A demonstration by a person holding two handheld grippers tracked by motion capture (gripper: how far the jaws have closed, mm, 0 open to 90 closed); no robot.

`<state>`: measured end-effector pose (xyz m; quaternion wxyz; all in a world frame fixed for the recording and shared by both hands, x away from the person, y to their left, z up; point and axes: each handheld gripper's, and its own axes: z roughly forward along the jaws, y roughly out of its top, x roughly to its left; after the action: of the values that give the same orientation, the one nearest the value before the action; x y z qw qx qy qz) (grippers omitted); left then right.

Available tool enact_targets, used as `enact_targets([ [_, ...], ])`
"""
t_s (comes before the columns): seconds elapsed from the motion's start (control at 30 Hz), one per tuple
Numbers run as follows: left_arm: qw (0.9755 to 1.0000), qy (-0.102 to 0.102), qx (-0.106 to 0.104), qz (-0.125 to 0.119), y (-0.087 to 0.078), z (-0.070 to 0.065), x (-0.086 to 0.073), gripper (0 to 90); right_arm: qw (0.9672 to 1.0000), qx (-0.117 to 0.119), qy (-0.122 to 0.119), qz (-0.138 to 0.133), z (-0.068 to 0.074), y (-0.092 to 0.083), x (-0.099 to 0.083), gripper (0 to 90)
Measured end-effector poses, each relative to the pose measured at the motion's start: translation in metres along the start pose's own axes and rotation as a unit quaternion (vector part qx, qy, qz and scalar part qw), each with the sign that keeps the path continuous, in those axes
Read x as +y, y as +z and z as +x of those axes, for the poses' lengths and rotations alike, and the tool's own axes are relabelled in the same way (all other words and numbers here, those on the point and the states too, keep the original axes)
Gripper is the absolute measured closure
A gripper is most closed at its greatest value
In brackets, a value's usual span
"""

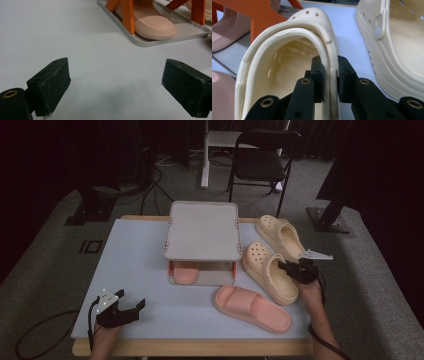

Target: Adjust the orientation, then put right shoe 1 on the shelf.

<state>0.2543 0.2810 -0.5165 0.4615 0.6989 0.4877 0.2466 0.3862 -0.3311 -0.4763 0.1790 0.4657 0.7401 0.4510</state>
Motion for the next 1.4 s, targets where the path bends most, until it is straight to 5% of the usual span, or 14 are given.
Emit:
enact_targets([
  [0.4, 1.0, 0.0, -0.002, -0.002, -0.001, 0.0, 0.0, 7.9, 0.9999, -0.007, 0.0, 0.012, -0.005, -0.007, -0.018, 77.2],
  [0.6, 1.0, 0.003, -0.004, 0.003, 0.0, -0.001, -0.001, 7.9, 0.9986, 0.029, 0.044, -0.008, -0.018, -0.008, -0.019, 61.9],
  [0.97, 1.0, 0.002, -0.002, 0.002, 0.0, 0.0, -0.001, 7.9, 0.9994, 0.009, -0.007, 0.033, -0.011, 0.0, -0.012, 76.8],
  [1.4, 1.0, -0.001, -0.003, -0.001, -0.001, 0.0, -0.001, 7.9, 0.9995, 0.01, -0.003, 0.028, -0.003, -0.005, 0.001, 77.4],
])
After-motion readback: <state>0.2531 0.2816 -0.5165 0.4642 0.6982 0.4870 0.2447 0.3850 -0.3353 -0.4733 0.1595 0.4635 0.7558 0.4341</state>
